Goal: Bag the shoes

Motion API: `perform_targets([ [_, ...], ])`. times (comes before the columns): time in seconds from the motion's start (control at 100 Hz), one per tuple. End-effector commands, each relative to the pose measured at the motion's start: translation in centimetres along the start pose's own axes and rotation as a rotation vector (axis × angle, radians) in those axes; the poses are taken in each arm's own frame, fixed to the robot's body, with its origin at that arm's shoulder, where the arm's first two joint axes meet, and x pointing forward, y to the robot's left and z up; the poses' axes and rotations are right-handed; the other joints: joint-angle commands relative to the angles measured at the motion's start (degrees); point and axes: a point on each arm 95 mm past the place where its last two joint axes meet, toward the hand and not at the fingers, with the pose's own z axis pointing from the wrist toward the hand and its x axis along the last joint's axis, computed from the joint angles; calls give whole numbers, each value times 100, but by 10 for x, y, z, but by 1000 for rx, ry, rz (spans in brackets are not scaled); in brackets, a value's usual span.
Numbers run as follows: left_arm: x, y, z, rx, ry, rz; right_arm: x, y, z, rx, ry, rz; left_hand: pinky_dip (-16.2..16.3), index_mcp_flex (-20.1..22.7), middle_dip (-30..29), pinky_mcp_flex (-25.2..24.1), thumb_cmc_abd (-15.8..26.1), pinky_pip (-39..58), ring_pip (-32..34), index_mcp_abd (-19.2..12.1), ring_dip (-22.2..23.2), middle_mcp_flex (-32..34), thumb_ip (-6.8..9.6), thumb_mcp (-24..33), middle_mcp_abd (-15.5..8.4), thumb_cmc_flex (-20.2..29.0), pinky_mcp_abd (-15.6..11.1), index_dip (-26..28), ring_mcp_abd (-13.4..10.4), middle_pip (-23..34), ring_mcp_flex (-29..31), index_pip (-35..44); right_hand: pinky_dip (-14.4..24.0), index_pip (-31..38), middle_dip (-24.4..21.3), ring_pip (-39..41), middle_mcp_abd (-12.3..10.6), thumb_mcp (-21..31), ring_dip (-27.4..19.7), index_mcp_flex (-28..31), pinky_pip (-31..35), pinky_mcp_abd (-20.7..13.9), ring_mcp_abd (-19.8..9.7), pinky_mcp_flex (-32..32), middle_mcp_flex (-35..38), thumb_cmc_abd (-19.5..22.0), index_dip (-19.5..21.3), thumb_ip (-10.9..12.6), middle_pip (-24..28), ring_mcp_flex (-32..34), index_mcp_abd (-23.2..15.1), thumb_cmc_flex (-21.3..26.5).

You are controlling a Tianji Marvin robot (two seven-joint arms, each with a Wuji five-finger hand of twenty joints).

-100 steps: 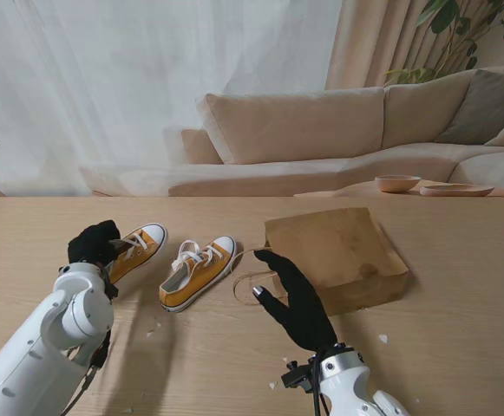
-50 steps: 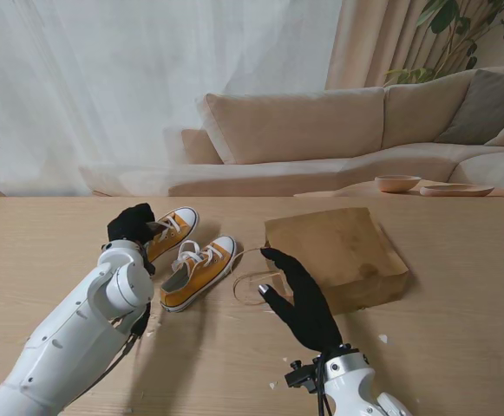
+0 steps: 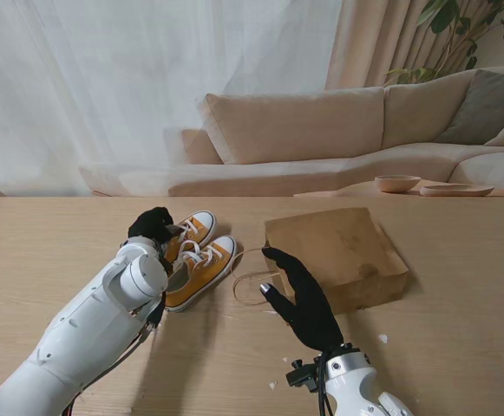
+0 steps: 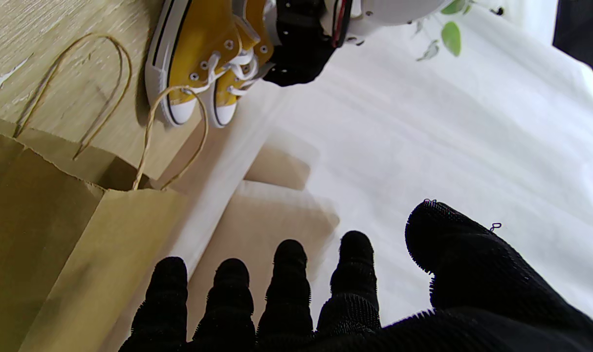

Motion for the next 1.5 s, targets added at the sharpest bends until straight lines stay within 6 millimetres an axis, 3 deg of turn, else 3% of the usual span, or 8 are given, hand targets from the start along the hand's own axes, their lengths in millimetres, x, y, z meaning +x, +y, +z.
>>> perform_targets([
  [0.0, 16, 1, 3, -11, 28, -28, 1, -4, 0, 15, -7, 9, 62, 1037, 1165, -58, 800, 276, 285, 69, 142, 858, 430, 962, -366, 708, 179, 673, 88, 2087, 285, 1413, -47, -6, 25, 51, -111, -134, -9, -18, 45, -39, -106, -15, -97, 65, 102, -185, 68, -41, 6, 54],
  [0.63, 19, 9, 8, -153, -5, -39, -1, -4, 2, 23, -15, 5, 75, 893, 1177, -263, 928, 198, 130, 163, 244, 692, 385, 770, -293, 788, 95, 579, 97, 1871, 117, 1140, -47, -7, 20, 45, -114, -136, -9, -29, 46, -42, -104, -18, -96, 68, 101, -185, 57, -45, 8, 56],
  [0.74, 21, 12, 8, -179, -2, -70, -1, -4, 3, 23, -15, 5, -109, 707, 958, -467, 952, 96, -315, 292, 167, 468, 330, 630, -122, 824, 10, 211, 222, 1334, -100, 559, -47, -5, 19, 46, -111, -136, -8, -25, 46, -41, -104, -18, -96, 68, 101, -185, 55, -43, 2, 57],
  [0.82, 21, 14, 6, -200, -4, -68, -1, -4, 2, 22, -15, 5, -547, 270, 428, -869, 730, -67, -1302, 362, 64, 6, 257, 520, 30, 810, -108, -643, 315, 157, -502, -396, -47, -5, 20, 51, -116, -136, -5, -26, 46, -39, -103, -18, -95, 72, 101, -185, 58, -41, 6, 56],
  [0.95, 20, 13, 5, -223, -31, -30, -1, -3, 2, 20, -15, 6, -728, -481, -710, -1510, 677, -301, -2382, 361, -233, -1081, 565, 397, 18, 537, -405, -1699, 76, -640, -1331, -1447, -47, -4, 19, 52, -105, -136, -5, -24, 46, -42, -103, -19, -96, 67, 101, -185, 55, -41, -2, 57],
  [1.07, 18, 12, 4, -232, -52, -4, -1, -3, 2, 18, -14, 7, -1155, -1227, -2076, -2217, 1235, -1347, -2927, 209, -1638, -2261, 1282, 240, -151, 29, -765, -2216, -483, -1016, -2689, -2080, -47, -3, 21, 56, -113, -137, -3, -24, 47, -33, -97, -20, -92, 65, 102, -185, 59, -38, 6, 57],
  [1.36, 17, 7, 1, -237, -45, -9, -1, -3, 2, 19, -13, 7, -1330, -1976, -2323, -2524, 1230, -3586, -4049, 39, -2079, -3331, 1407, -271, -431, -148, -1183, -2521, -1043, -1381, -3695, -2600, -46, -5, 21, 62, -113, -136, -1, -26, 47, -38, -100, -19, -95, 70, 100, -185, 58, -40, 0, 60],
  [1.49, 18, 2, -1, -235, -36, -16, -1, -4, 2, 21, -13, 6, -820, -2176, -2514, -2617, 1279, -5308, -4782, -76, -2378, -3721, 1433, -828, -527, -431, -1416, -2633, -1312, -1640, -4073, -2867, -46, -2, 20, 63, -117, -137, 0, -22, 48, -36, -96, -19, -94, 61, 101, -185, 57, -42, 2, 62],
])
